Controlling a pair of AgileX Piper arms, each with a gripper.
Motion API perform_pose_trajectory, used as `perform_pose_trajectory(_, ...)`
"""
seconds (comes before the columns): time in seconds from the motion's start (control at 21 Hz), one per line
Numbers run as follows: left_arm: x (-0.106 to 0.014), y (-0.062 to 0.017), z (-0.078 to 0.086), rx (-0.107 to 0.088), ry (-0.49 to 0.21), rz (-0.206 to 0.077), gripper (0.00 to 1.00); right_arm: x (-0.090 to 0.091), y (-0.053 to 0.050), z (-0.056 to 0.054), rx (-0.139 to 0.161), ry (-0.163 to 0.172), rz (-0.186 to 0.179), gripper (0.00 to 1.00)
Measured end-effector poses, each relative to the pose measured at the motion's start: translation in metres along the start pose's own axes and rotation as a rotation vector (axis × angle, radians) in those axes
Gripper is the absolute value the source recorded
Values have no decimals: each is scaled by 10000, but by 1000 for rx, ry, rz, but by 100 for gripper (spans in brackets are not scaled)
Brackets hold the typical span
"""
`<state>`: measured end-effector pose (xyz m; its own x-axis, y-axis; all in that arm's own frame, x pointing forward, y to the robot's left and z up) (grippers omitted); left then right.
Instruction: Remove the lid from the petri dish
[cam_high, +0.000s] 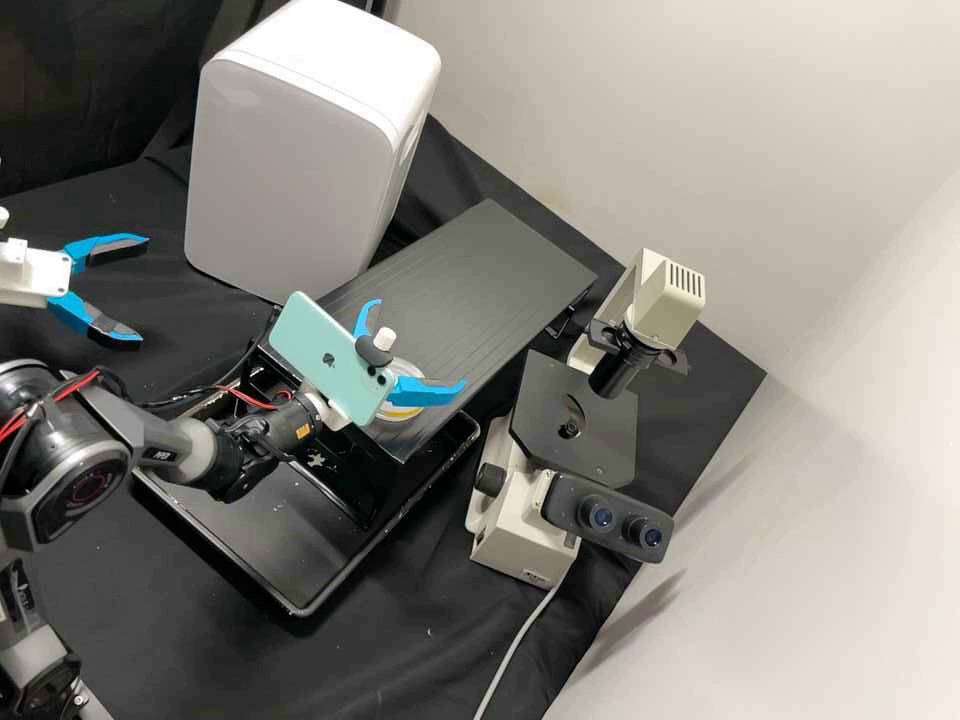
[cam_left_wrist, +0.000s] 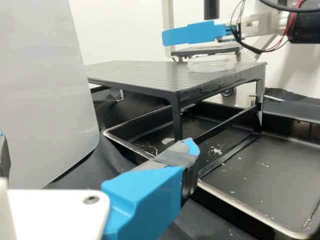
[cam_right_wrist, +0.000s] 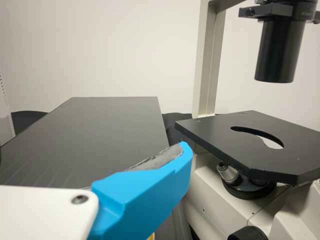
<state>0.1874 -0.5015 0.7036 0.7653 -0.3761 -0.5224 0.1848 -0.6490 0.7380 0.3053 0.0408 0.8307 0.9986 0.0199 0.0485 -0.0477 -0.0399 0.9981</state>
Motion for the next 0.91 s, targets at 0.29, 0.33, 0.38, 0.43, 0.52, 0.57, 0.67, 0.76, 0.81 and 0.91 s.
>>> perform_pose_trajectory(0.29,-8,-15,30,-26,-20,-9,100,0,0,0,0,0,0,100)
perform_pose_trajectory(0.33,-8,-17,36,-29,-27,-11,100,0,0,0,0,0,0,100)
perform_pose_trajectory(0.38,-8,-19,45,-25,-36,-13,100,0,1,-1,0,2,2,100)
perform_pose_trajectory(0.43,-9,-21,52,-21,-45,-15,100,-14,-8,9,0,0,0,100)
perform_pose_trajectory(0.52,-10,-22,56,-17,-52,-17,100,-48,-23,37,-1,-5,-1,100)
perform_pose_trajectory(0.57,-10,-23,61,-22,-57,-19,100,-74,-35,57,-1,-8,-2,100)
perform_pose_trajectory(0.67,-11,-23,57,-36,-56,-19,100,-138,-43,107,-2,-18,2,100)
perform_pose_trajectory(0.76,-12,-21,44,-36,-51,-18,100,-192,-56,150,-3,-28,2,100)
perform_pose_trajectory(0.81,-12,-21,42,-38,-50,-18,100,-216,-73,169,-3,-36,-5,100)
perform_pose_trajectory(0.91,-13,-21,43,-36,-53,-19,100,-261,-102,200,-4,-46,-15,100)
